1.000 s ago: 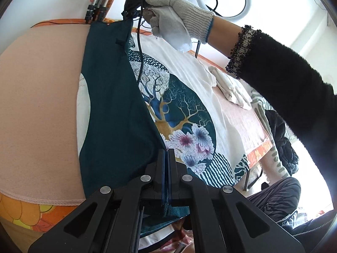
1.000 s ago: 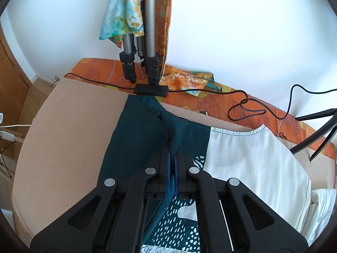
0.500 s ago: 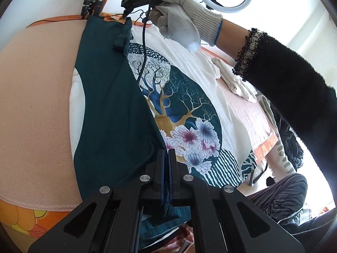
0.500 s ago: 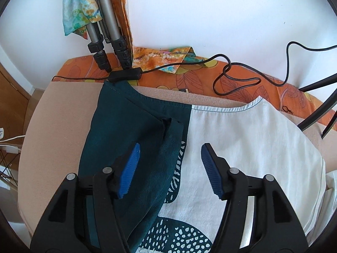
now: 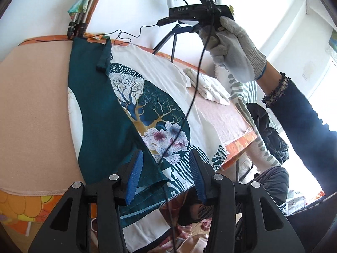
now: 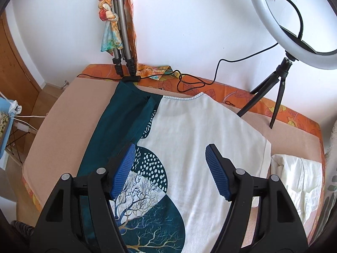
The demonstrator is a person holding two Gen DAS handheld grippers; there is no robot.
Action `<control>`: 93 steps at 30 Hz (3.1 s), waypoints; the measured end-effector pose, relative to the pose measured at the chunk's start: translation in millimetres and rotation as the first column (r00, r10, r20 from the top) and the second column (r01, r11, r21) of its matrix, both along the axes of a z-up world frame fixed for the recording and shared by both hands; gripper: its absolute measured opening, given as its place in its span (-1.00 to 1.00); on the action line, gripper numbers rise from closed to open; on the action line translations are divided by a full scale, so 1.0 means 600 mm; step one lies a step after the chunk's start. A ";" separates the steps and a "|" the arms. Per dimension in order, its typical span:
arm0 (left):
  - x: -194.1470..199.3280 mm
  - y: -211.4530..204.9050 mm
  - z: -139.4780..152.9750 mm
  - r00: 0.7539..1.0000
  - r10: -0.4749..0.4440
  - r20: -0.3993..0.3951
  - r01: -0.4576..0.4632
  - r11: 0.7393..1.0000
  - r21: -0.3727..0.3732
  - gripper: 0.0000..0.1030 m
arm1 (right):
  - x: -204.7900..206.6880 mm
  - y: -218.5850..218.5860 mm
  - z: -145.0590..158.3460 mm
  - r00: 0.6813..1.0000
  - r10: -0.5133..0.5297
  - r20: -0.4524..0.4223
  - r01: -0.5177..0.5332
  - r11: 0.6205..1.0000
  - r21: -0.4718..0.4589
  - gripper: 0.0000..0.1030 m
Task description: Fold small clothes
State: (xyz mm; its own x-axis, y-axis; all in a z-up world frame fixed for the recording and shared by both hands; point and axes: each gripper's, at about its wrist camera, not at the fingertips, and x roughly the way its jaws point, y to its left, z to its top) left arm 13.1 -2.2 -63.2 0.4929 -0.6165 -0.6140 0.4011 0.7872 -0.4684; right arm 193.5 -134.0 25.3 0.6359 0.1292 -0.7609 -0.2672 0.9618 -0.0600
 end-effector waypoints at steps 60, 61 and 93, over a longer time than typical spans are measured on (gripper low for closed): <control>-0.113 0.006 -0.054 0.994 -0.022 0.103 -0.018 0.926 0.377 -0.75 | -0.403 -0.003 -0.241 0.943 0.241 -0.230 -0.160 0.933 0.323 -0.31; -0.112 0.003 -0.047 0.994 -0.016 0.110 -0.024 0.934 0.357 -0.75 | -0.407 -0.021 -0.224 0.954 0.226 -0.197 -0.154 0.933 0.325 -0.14; -0.021 -0.468 -0.086 0.889 -0.444 0.113 0.366 0.837 0.408 -0.46 | -0.435 -0.439 -0.085 0.978 -0.190 0.085 0.129 0.874 0.469 0.25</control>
